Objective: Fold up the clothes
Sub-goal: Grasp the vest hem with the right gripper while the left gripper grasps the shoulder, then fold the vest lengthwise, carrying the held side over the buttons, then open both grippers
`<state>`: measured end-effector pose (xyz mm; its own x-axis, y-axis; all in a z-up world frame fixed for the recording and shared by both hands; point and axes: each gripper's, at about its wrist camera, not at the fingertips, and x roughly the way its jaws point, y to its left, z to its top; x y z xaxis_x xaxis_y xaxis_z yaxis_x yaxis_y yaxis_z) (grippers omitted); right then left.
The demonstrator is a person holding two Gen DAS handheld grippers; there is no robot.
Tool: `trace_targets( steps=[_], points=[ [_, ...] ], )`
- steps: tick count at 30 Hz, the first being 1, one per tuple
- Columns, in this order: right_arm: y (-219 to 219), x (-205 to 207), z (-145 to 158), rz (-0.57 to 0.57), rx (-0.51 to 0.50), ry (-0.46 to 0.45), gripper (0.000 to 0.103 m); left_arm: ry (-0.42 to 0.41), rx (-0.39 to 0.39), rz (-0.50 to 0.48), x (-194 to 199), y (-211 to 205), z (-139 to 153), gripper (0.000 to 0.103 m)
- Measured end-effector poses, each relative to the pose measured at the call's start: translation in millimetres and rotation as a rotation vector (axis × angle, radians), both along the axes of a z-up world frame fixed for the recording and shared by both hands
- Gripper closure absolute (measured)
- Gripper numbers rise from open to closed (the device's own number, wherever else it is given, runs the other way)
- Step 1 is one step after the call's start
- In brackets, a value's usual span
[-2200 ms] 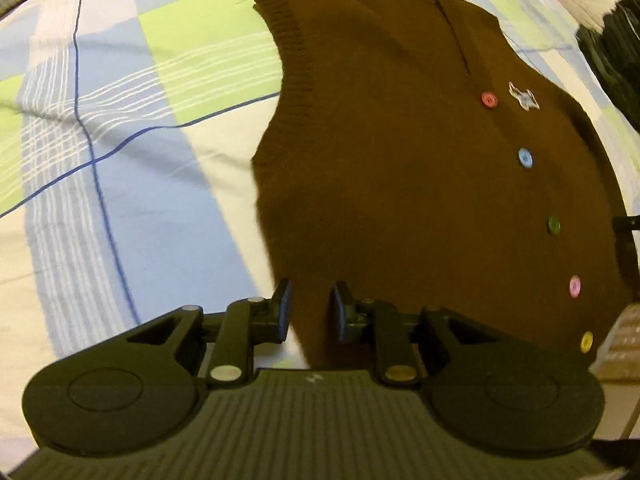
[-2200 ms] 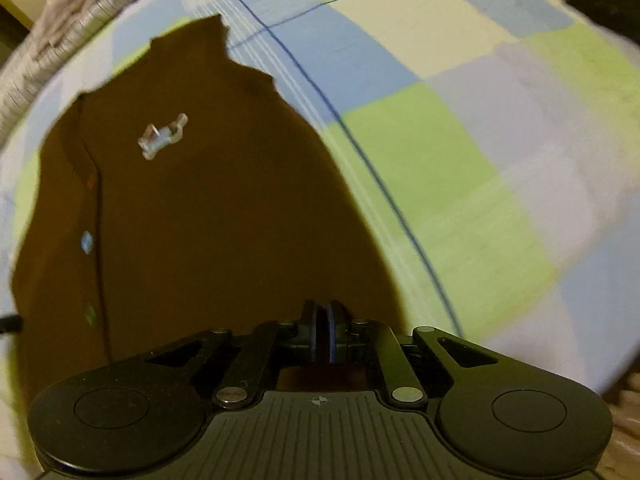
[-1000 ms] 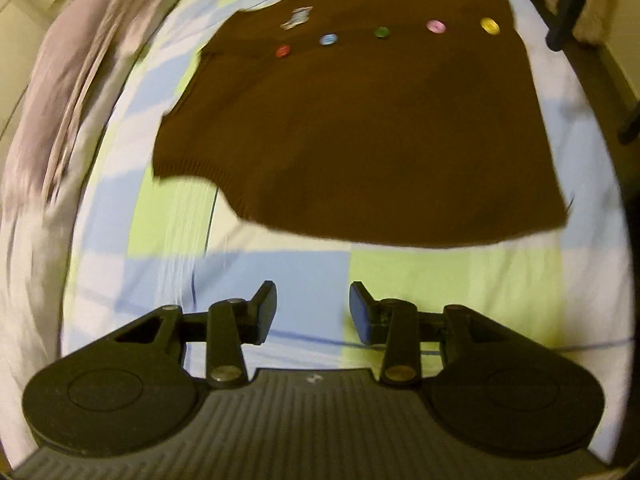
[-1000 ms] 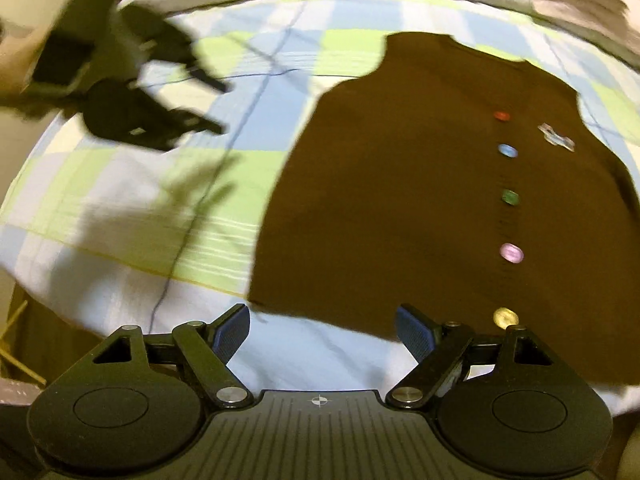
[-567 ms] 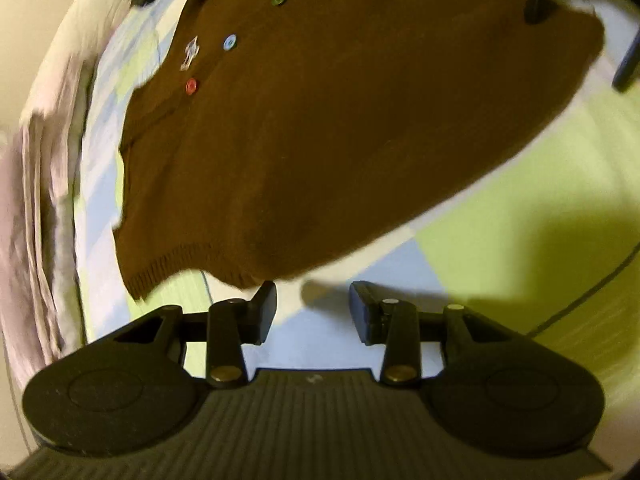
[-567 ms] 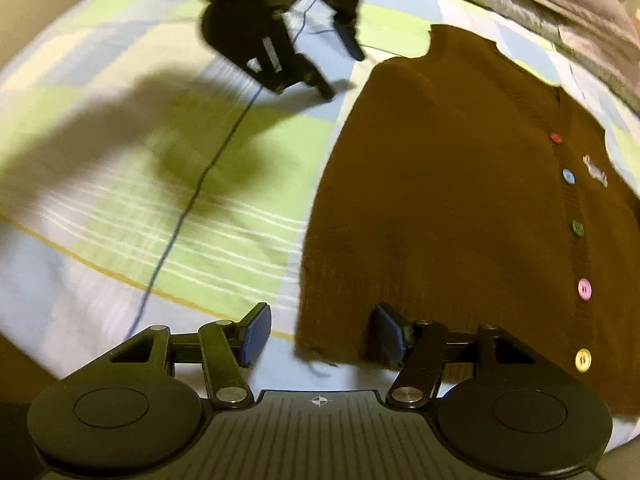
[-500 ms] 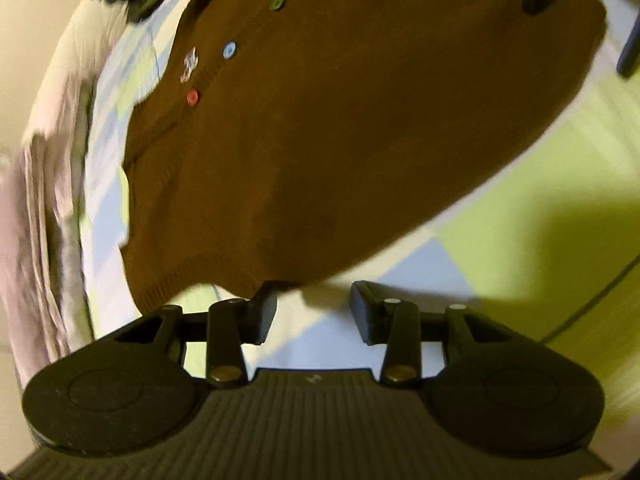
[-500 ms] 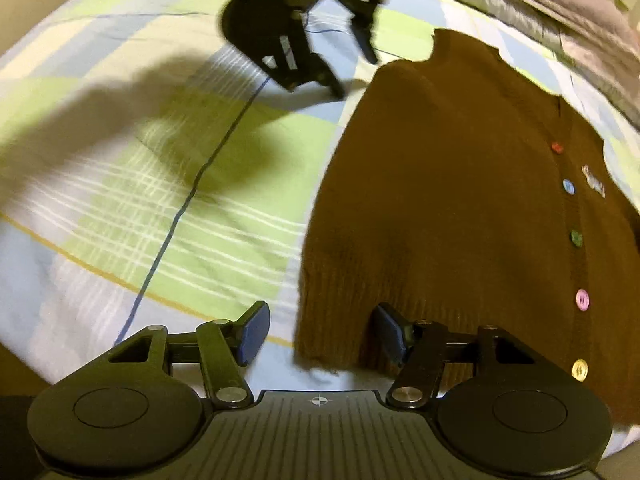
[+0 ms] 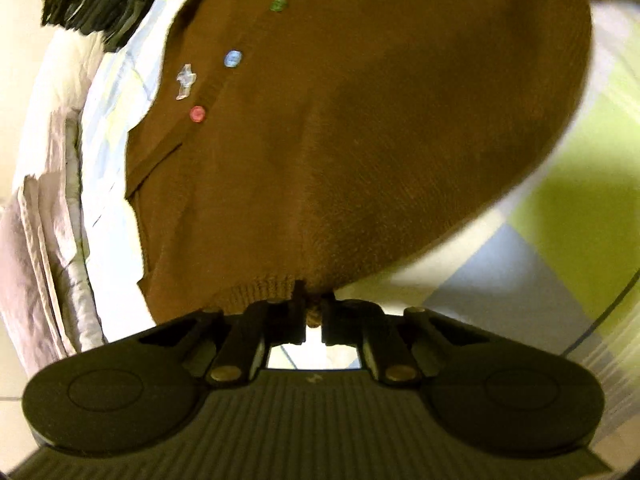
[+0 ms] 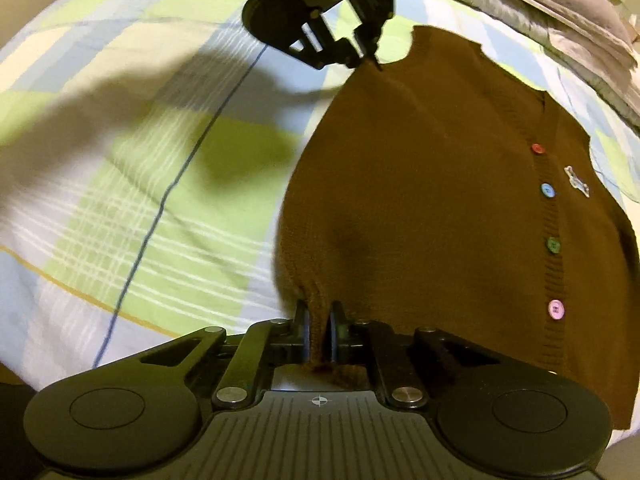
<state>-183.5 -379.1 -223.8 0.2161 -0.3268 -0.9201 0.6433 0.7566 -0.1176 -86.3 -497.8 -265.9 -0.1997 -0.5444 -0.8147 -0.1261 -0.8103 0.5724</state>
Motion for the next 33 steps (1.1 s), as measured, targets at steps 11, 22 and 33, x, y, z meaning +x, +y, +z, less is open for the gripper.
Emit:
trace_targets(
  steps=[11,22,33],
  points=[
    [-44,-72,102,-0.219,-0.023,-0.198,0.096,0.128,0.082,0.11,-48,-50,105,0.099],
    [-154,-248,142,-0.547,-0.016,-0.364,0.096,0.164,0.105,0.056,-216,-147,155,0.099],
    [-217,-374,50,-0.791,0.175,-0.372,0.096,0.115,0.269,0.059,-346,-236,55,0.099]
  ],
)
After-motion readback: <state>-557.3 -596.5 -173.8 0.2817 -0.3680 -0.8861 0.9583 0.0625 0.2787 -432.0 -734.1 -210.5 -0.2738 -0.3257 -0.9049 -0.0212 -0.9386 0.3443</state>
